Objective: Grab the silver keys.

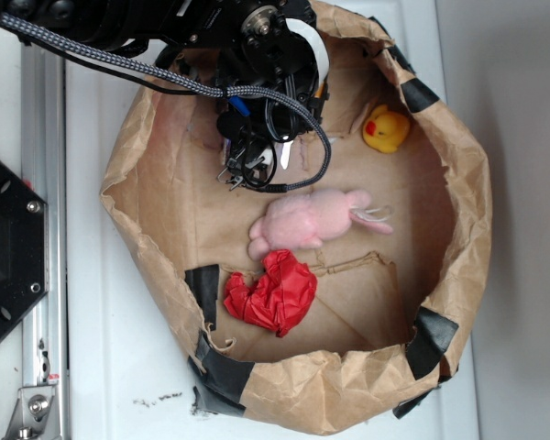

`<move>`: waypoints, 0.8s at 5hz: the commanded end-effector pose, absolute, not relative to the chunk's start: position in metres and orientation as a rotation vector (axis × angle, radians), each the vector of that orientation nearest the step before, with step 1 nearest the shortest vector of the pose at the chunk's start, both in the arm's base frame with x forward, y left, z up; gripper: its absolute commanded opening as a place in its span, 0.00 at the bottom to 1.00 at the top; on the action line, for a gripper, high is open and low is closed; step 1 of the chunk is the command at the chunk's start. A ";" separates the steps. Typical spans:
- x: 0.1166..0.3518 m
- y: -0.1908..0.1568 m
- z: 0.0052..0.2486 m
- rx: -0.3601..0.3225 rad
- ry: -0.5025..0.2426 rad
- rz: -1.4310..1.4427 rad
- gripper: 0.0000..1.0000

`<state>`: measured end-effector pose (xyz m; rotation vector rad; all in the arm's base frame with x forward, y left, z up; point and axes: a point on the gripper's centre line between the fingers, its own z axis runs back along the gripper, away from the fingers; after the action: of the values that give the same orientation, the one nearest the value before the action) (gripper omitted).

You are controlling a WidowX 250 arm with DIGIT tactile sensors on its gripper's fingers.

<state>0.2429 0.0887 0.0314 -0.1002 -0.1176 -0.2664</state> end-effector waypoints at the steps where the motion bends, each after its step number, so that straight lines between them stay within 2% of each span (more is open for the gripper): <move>1: 0.232 0.084 0.105 -0.194 -0.201 -0.282 0.00; 2: 0.215 0.085 0.154 -0.362 -0.256 -0.320 0.00; 3: 0.216 0.086 0.189 -0.369 -0.257 -0.318 0.00; 4: 0.222 0.080 0.165 -0.292 -0.236 -0.307 0.00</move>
<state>0.2197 0.0796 0.1493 -0.3348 -0.1922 -0.2971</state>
